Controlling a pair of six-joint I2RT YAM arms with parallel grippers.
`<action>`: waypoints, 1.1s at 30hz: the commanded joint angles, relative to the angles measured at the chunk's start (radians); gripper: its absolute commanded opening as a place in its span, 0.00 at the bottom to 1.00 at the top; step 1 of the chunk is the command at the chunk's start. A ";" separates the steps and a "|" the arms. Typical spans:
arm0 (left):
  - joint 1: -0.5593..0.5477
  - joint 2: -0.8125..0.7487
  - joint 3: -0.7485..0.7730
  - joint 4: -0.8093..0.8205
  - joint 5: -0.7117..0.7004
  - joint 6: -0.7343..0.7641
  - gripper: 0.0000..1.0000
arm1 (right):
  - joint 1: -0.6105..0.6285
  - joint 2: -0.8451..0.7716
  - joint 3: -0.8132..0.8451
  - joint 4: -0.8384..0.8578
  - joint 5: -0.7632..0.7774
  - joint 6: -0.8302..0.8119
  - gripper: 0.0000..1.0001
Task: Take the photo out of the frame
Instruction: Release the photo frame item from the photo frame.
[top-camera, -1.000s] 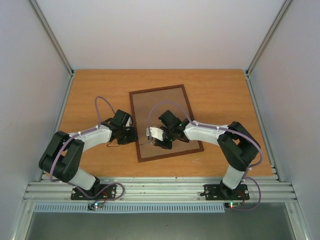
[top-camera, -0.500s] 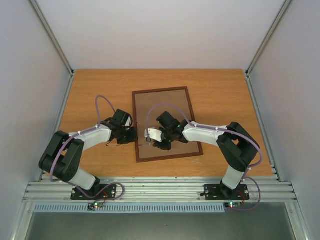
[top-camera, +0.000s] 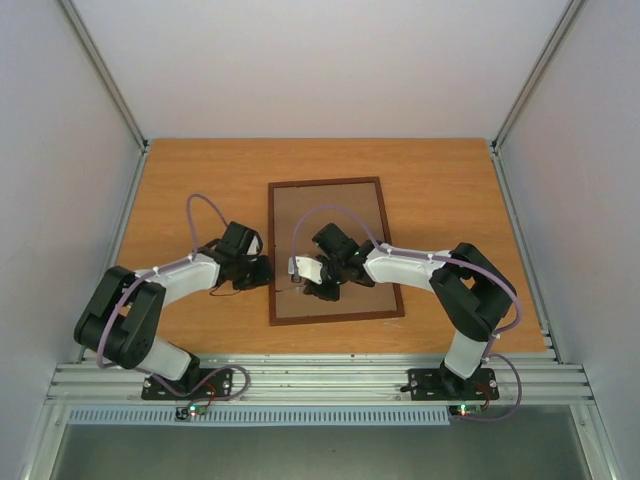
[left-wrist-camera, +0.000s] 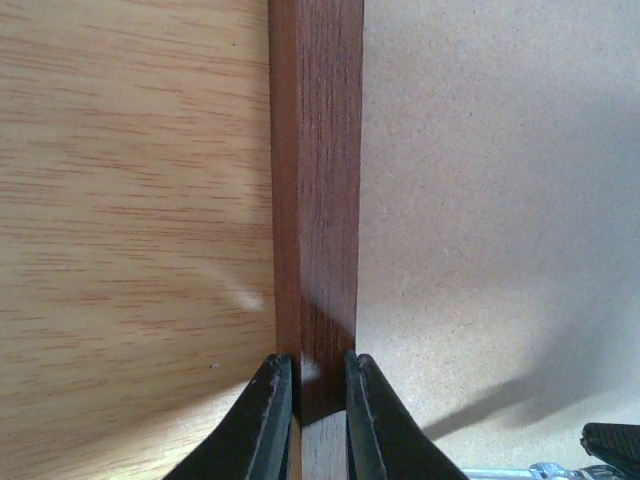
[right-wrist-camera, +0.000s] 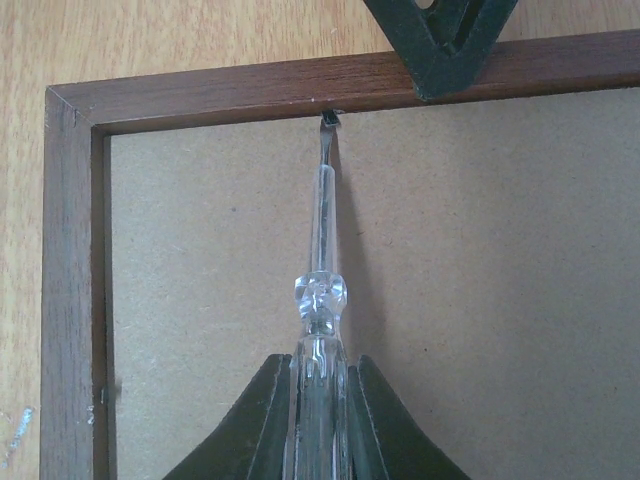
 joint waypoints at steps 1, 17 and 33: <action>-0.014 -0.010 -0.057 0.036 0.103 -0.037 0.02 | 0.022 0.028 0.000 0.108 -0.062 0.034 0.01; -0.029 -0.098 -0.162 0.141 0.102 -0.187 0.03 | 0.038 0.031 0.195 -0.043 -0.120 0.073 0.01; -0.047 -0.114 -0.229 0.218 0.105 -0.262 0.05 | 0.098 0.071 0.291 -0.046 -0.118 0.085 0.01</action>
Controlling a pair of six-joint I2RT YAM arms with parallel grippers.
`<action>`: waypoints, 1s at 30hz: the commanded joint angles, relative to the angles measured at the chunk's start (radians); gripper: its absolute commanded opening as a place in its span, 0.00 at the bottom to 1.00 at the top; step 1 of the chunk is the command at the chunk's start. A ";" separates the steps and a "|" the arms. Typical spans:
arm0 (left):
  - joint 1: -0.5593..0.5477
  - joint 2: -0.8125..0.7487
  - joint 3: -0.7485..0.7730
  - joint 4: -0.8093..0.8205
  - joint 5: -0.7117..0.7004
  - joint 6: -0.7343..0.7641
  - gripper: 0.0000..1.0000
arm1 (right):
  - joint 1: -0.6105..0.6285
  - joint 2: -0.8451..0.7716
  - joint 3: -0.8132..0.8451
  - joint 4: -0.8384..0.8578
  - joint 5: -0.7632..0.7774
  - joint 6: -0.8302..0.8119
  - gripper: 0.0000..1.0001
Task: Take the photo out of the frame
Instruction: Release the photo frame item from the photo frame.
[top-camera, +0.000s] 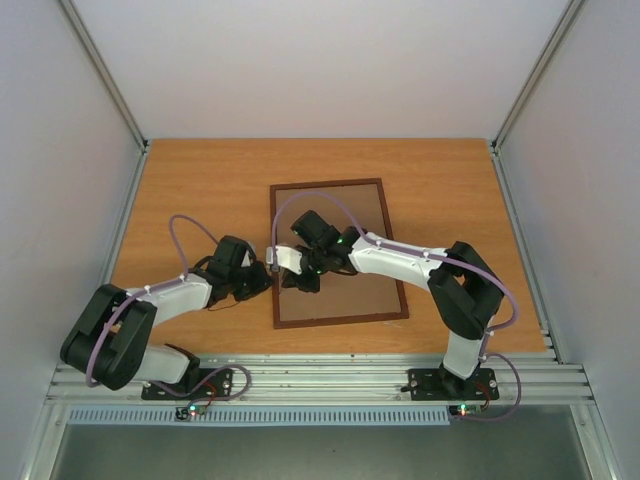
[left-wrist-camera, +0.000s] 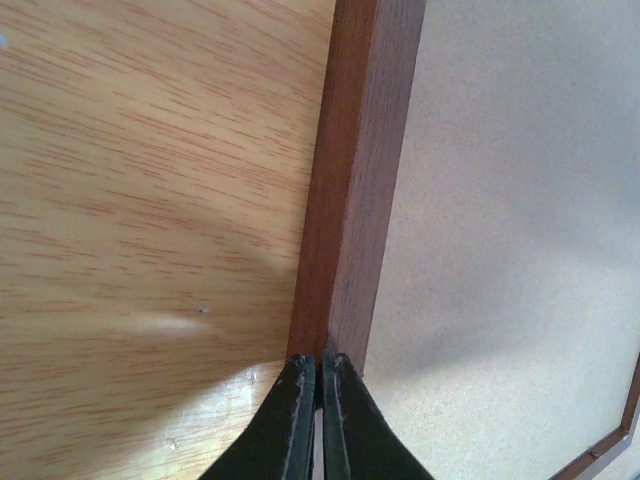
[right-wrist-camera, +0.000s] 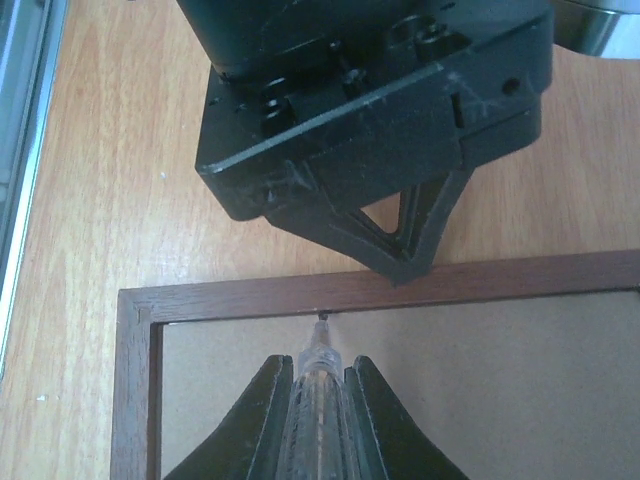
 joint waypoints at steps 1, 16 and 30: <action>-0.040 0.003 -0.035 -0.018 0.076 -0.016 0.05 | 0.039 0.031 0.061 0.096 -0.063 0.010 0.01; -0.050 -0.050 -0.035 -0.085 0.007 0.004 0.06 | 0.074 0.024 0.153 -0.027 -0.007 -0.024 0.01; -0.050 -0.154 0.089 -0.342 -0.130 0.101 0.25 | 0.024 -0.189 -0.079 -0.031 0.072 -0.027 0.01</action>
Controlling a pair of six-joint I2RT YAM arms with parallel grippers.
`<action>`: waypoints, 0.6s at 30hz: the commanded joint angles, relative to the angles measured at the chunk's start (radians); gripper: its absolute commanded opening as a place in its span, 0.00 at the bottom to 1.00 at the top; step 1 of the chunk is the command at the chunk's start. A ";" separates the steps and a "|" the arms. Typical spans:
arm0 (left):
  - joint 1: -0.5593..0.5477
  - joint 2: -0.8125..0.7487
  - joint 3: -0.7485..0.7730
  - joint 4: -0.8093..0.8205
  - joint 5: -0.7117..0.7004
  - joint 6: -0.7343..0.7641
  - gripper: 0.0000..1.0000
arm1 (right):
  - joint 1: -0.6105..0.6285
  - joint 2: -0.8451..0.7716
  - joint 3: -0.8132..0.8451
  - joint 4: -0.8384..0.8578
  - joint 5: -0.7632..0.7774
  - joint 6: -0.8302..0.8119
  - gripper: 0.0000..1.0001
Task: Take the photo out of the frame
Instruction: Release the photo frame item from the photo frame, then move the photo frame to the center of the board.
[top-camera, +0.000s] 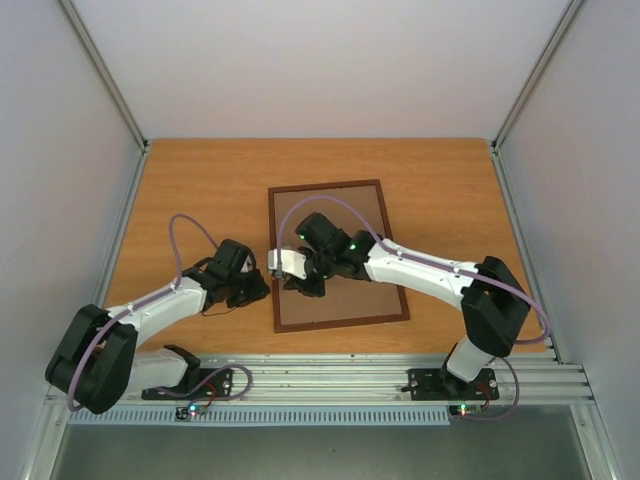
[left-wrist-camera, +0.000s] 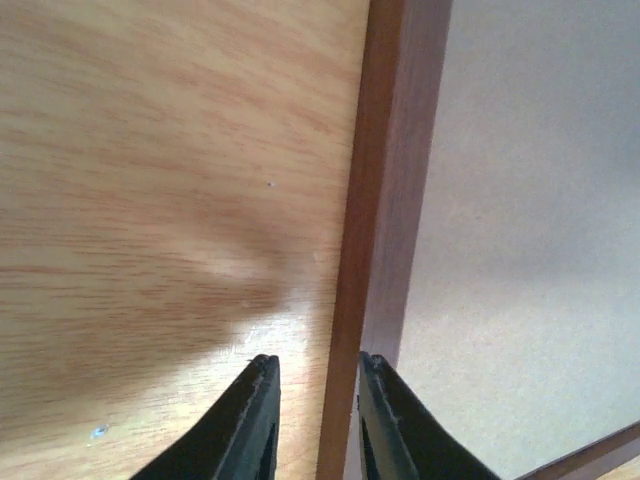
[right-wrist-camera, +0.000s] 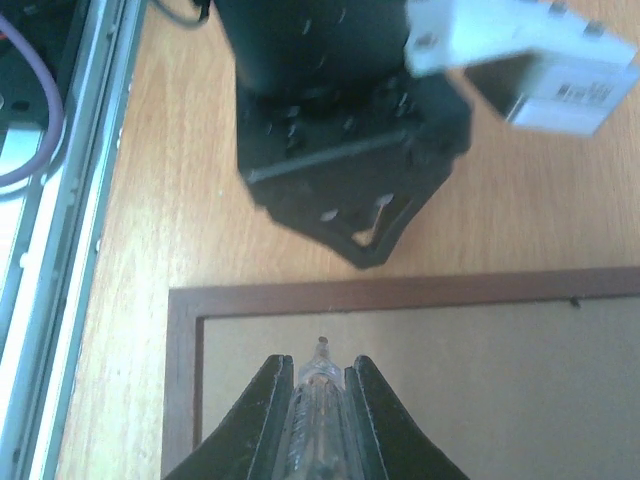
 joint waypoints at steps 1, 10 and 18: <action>-0.006 -0.021 0.085 -0.094 -0.058 0.051 0.29 | -0.042 -0.078 -0.102 0.047 0.023 0.005 0.01; -0.005 0.158 0.244 -0.111 -0.099 0.121 0.44 | -0.157 -0.227 -0.372 0.392 -0.034 0.129 0.01; -0.005 0.339 0.355 -0.106 -0.115 0.166 0.46 | -0.190 -0.258 -0.485 0.625 -0.057 0.204 0.01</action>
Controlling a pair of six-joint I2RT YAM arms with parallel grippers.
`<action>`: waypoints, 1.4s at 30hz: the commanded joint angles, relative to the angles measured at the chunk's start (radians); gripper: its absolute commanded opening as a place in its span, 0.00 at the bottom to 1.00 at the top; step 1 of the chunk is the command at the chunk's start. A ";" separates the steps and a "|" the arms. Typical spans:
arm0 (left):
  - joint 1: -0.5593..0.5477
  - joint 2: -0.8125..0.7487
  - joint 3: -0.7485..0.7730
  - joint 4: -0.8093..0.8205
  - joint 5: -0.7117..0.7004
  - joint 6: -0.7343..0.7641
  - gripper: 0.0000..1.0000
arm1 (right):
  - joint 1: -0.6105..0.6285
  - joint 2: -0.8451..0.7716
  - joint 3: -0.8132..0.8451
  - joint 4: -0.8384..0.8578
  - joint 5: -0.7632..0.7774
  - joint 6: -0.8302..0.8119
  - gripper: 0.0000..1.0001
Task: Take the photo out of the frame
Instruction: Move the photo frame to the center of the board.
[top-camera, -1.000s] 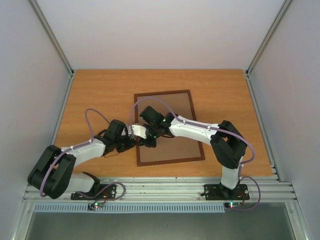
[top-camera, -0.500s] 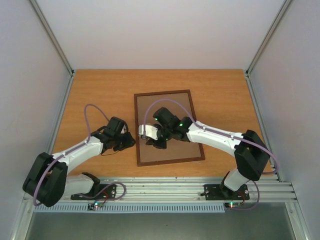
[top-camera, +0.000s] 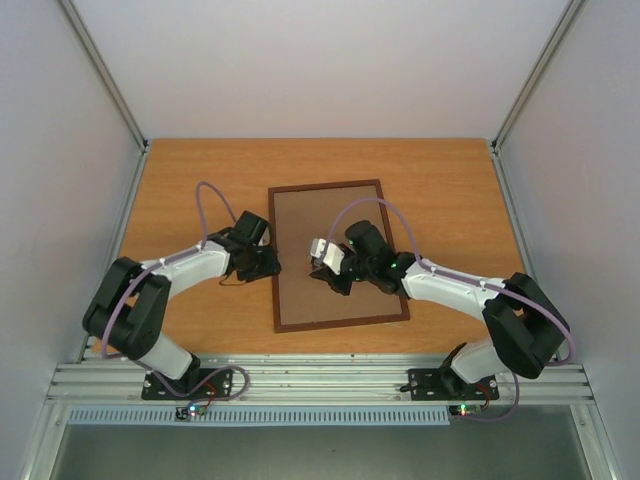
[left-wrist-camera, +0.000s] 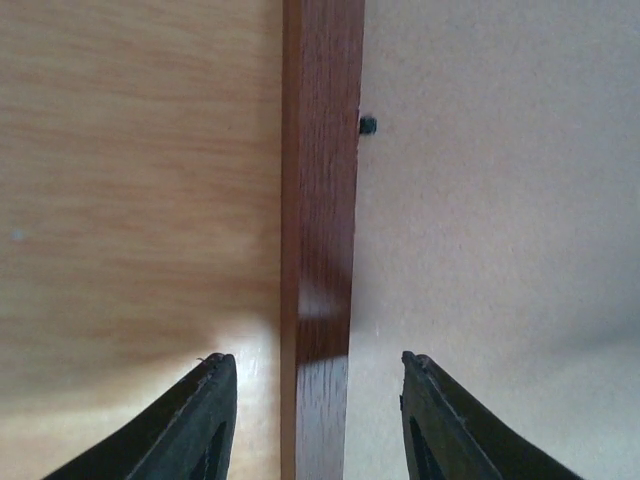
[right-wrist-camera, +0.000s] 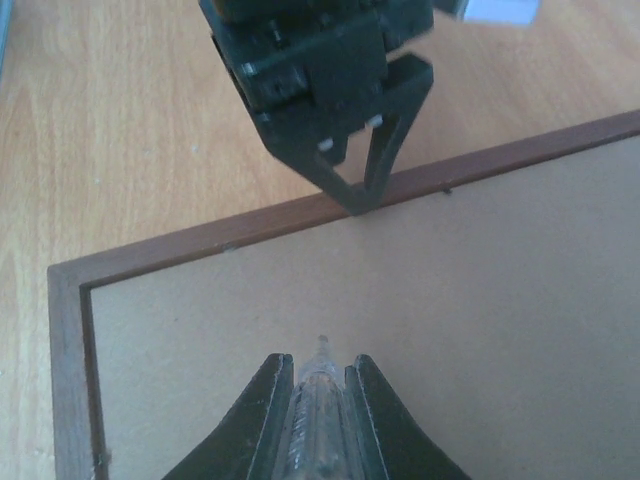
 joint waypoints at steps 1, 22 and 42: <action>-0.005 0.079 0.062 -0.002 -0.022 0.047 0.46 | -0.009 -0.041 -0.037 0.194 -0.021 0.064 0.01; -0.059 -0.048 -0.098 -0.074 0.048 0.098 0.06 | -0.010 -0.175 -0.114 0.261 0.002 0.160 0.01; -0.070 -0.448 -0.203 -0.083 -0.031 -0.096 0.42 | 0.051 -0.138 -0.134 0.413 0.028 0.227 0.01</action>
